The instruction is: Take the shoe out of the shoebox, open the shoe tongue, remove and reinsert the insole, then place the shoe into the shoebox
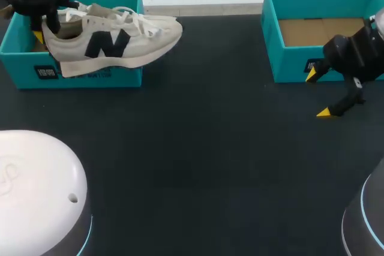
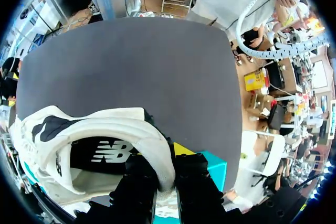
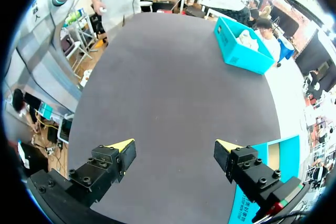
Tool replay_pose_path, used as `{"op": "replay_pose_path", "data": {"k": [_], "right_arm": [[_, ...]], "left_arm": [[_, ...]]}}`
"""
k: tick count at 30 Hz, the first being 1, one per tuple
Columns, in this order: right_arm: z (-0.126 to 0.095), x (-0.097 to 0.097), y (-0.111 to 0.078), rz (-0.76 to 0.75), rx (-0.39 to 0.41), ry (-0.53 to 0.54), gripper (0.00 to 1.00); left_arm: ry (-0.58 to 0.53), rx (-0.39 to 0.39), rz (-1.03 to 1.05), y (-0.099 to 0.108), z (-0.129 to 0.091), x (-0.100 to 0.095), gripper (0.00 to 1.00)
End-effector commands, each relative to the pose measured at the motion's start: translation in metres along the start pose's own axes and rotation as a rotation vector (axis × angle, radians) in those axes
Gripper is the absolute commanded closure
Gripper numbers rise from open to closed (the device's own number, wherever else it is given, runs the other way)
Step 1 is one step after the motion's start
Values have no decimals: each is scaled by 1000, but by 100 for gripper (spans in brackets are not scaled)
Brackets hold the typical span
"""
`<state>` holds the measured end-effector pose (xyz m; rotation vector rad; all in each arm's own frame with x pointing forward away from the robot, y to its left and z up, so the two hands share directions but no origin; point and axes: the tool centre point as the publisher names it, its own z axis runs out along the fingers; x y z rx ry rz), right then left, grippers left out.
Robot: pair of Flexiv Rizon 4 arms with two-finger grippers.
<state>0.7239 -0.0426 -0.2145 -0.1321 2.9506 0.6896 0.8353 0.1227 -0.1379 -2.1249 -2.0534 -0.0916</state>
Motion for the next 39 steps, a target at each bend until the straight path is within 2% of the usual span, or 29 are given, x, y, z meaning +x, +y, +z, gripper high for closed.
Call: {"op": "replay_pose_path", "data": {"k": [1, 7, 14, 21, 30, 39], "right_arm": [[1, 0, 0, 0, 3, 1, 0], [1, 0, 0, 0, 3, 1, 0], [1, 0, 0, 0, 3, 1, 0], [1, 0, 0, 0, 3, 1, 0], [1, 0, 0, 0, 3, 1, 0], [1, 0, 0, 0, 3, 1, 0]], "left_arm": [[2, -143, 27, -28, -2, -21, 100], [8, -156, 95, -50, 2, -64, 100], [10, -153, 112, -57, 9, -103, 100], [-3, -154, 131, -74, 13, -144, 100], [8, -126, 136, -83, 29, -179, 100], [28, -132, 132, -87, 46, -202, 100]]}}
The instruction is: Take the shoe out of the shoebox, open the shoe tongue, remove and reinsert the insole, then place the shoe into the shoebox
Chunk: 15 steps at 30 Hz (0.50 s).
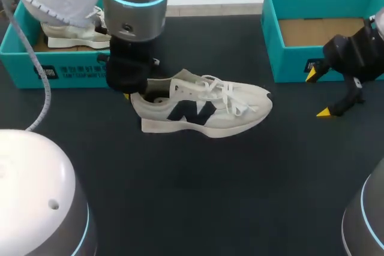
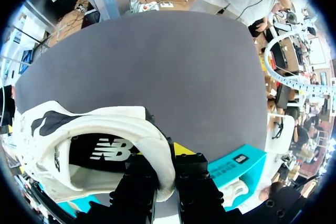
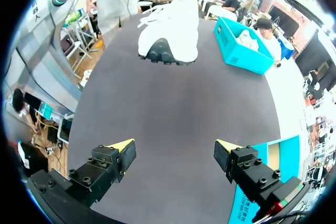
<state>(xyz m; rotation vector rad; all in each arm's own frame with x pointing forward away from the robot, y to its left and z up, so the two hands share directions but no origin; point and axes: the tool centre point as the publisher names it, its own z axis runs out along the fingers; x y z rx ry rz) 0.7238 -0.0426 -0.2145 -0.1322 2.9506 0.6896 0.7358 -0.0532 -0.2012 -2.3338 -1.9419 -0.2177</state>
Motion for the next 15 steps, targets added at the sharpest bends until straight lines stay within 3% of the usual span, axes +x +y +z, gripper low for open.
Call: {"op": "replay_pose_path", "data": {"k": [1, 15], "right_arm": [[1, 0, 0, 1, 3, 0, 0], [1, 0, 0, 1, 3, 0, 0]], "left_arm": [[30, 1, -3, 2, 10, -17, 100], [101, 0, -87, 11, 54, -26, 100]]}}
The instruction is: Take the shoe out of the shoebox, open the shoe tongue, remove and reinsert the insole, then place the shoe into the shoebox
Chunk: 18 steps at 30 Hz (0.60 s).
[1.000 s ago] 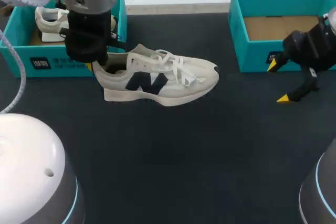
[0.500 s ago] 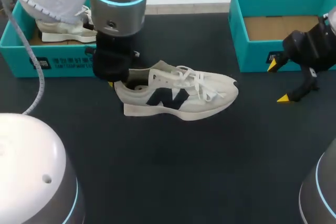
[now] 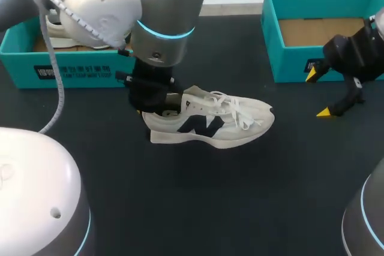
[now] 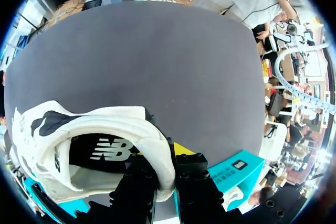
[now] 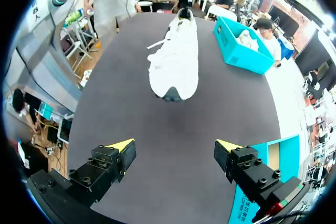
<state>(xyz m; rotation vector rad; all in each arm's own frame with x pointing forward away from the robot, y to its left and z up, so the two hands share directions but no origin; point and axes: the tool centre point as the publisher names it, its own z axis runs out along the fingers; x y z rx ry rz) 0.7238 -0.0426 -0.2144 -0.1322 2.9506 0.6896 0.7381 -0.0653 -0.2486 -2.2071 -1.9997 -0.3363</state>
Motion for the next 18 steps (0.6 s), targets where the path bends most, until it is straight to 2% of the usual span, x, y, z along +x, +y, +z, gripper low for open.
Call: {"op": "replay_pose_path", "data": {"k": [1, 7, 13, 18], "right_arm": [[1, 0, 0, 1, 3, 0, 0], [1, 0, 0, 1, 3, 0, 0], [1, 0, 0, 1, 3, 0, 0], [1, 0, 0, 1, 3, 0, 0]], "left_arm": [[8, 6, -7, 6, 10, -8, 100], [26, 6, -37, 9, 22, -10, 100], [52, 16, -55, 13, 45, -17, 100], [92, -15, -90, 7, 58, -18, 100]]}}
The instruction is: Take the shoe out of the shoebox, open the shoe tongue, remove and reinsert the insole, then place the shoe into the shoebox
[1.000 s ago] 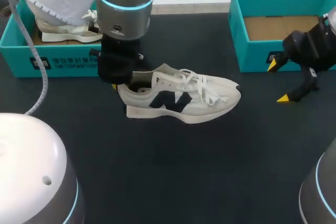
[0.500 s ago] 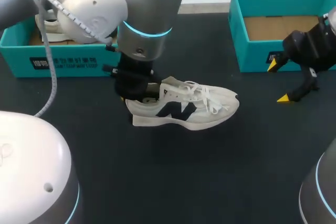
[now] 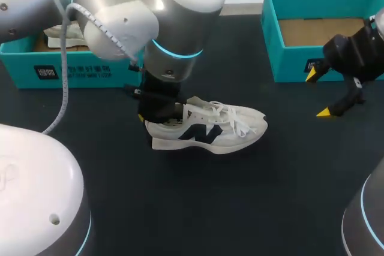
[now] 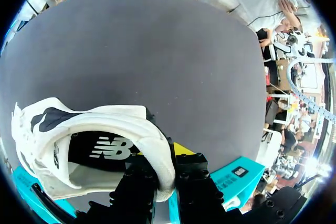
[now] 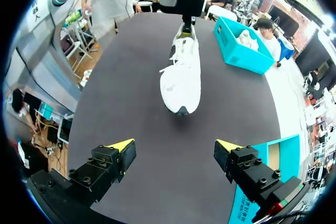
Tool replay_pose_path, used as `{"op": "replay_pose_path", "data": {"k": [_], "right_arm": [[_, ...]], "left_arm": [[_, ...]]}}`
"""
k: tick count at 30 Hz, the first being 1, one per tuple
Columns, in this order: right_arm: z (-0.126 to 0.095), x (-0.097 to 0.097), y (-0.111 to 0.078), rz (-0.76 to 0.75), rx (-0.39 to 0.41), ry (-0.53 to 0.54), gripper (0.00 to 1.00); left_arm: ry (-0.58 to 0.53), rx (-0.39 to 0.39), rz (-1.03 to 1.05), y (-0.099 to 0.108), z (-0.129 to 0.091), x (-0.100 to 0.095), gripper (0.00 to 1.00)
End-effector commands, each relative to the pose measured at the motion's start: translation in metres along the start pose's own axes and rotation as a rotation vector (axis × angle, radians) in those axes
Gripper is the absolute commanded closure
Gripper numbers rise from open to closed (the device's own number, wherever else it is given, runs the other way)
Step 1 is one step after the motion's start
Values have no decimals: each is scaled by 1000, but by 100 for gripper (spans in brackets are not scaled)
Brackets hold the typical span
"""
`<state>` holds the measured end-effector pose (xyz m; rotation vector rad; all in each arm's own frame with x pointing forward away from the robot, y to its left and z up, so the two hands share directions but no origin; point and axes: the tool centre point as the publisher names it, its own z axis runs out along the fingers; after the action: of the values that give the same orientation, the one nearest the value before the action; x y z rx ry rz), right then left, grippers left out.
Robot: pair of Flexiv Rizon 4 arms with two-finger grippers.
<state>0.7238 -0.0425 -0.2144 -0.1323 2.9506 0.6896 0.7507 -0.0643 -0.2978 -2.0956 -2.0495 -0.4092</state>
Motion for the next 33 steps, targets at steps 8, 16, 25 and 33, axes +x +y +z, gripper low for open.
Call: {"op": "replay_pose_path", "data": {"k": [8, 16, 25, 33], "right_arm": [[1, 0, 0, 1, 3, 0, 0], [1, 0, 0, 1, 3, 0, 0], [1, 0, 0, 1, 3, 0, 0], [1, 0, 0, 1, 3, 0, 0]], "left_arm": [[60, -33, -77, -11, 33, -9, 100], [59, -7, -80, -17, 46, -8, 100], [56, 26, -57, -21, 57, -13, 97], [8, 44, -21, -24, 44, -8, 0]]}}
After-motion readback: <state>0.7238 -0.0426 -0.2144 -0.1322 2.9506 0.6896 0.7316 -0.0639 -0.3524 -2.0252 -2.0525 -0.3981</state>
